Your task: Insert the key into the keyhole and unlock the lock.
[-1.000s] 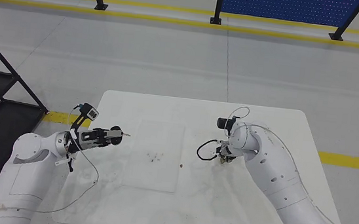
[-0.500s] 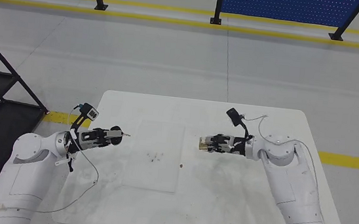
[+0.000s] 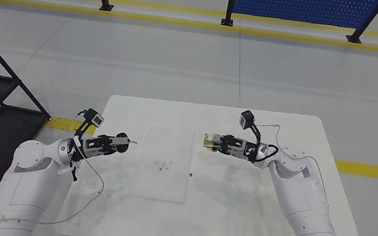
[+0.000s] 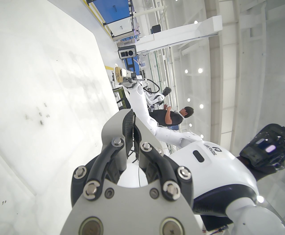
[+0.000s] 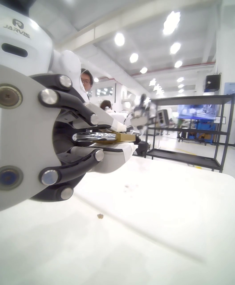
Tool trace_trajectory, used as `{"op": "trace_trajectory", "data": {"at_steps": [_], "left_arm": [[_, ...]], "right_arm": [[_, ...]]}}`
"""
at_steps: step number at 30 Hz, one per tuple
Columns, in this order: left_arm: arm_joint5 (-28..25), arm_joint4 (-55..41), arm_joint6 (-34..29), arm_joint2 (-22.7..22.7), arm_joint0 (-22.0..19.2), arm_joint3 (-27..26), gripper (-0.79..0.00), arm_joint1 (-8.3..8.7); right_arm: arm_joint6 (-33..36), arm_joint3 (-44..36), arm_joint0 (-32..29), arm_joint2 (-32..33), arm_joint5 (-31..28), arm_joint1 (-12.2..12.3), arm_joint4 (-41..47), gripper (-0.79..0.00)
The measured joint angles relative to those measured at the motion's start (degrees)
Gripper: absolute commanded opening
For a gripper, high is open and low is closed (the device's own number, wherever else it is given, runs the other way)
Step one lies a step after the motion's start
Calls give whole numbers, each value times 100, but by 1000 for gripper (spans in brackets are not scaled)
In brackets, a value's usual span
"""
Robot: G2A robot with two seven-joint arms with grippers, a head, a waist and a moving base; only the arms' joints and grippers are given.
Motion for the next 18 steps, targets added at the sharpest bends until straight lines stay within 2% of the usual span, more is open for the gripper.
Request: {"op": "trace_trajectory", "data": {"at_steps": [14, 18], "left_arm": [[1, 1, 4, 3, 2, -3, -785, -1], [-76, 97, 468, 273, 120, -217, -785, -46]], "right_arm": [[-1, 0, 0, 0, 0, 0, 0, -785], [-261, -157, -205, -65, -85, -9, 67, -785]]}}
